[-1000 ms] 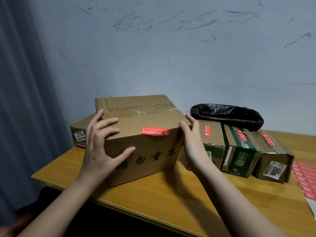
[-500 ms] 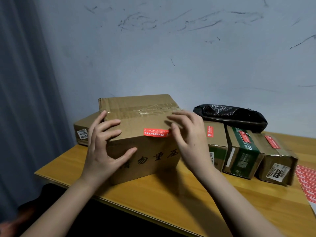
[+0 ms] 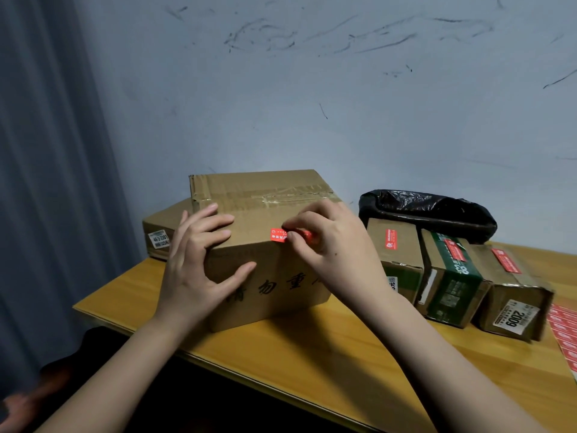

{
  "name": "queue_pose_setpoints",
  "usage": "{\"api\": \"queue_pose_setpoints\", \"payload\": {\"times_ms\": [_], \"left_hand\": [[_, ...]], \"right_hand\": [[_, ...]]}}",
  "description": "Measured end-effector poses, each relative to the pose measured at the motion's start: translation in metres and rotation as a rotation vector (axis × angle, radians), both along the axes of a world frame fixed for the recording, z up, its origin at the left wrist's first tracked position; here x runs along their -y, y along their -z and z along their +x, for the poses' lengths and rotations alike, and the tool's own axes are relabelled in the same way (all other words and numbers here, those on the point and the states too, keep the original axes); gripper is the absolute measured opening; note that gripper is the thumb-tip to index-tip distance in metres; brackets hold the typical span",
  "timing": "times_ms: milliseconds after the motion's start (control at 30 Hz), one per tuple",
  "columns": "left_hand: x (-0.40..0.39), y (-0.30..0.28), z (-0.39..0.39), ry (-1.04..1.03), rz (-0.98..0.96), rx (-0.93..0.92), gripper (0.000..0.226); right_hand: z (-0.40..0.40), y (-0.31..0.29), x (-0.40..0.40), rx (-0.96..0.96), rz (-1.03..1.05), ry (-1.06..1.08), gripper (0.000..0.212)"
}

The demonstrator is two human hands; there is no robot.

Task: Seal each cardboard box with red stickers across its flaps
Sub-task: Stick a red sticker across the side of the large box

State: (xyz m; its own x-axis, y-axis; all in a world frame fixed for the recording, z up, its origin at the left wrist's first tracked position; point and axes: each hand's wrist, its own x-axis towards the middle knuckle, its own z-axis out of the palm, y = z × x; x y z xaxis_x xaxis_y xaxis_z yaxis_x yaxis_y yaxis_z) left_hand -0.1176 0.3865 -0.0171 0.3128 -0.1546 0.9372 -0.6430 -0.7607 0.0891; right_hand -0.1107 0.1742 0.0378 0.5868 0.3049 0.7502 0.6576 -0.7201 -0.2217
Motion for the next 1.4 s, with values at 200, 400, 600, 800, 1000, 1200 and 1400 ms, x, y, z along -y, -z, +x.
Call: {"api": "queue_pose_setpoints", "payload": {"times_ms": [200,400,600,800,1000,1200,1400], "left_hand": [[0.001,0.0,0.0,-0.004,0.002,0.007,0.053],[-0.001,-0.003,0.0,-0.042,0.033,0.014,0.05],[-0.002,-0.009,-0.002,-0.103,0.11,0.085,0.044],[-0.003,-0.014,-0.002,-0.154,0.174,0.163,0.043],[-0.001,-0.012,-0.003,-0.16,0.158,0.151,0.044],[-0.001,-0.012,-0.003,-0.17,0.154,0.15,0.043],[0.0,-0.013,-0.004,-0.245,0.222,0.165,0.037]], "right_hand": [[-0.001,-0.02,-0.003,-0.119,-0.109,0.02,0.012],[0.005,-0.039,-0.003,-0.338,-0.11,-0.078,0.004],[0.007,-0.046,-0.003,-0.441,-0.108,-0.116,0.006],[0.009,-0.051,-0.004,-0.494,-0.118,-0.138,0.004],[0.013,-0.054,-0.002,-0.569,-0.113,-0.208,0.005],[0.018,-0.055,0.0,-0.598,-0.1,-0.227,0.004],[0.019,-0.054,0.0,-0.582,-0.104,-0.226,0.006]]}}
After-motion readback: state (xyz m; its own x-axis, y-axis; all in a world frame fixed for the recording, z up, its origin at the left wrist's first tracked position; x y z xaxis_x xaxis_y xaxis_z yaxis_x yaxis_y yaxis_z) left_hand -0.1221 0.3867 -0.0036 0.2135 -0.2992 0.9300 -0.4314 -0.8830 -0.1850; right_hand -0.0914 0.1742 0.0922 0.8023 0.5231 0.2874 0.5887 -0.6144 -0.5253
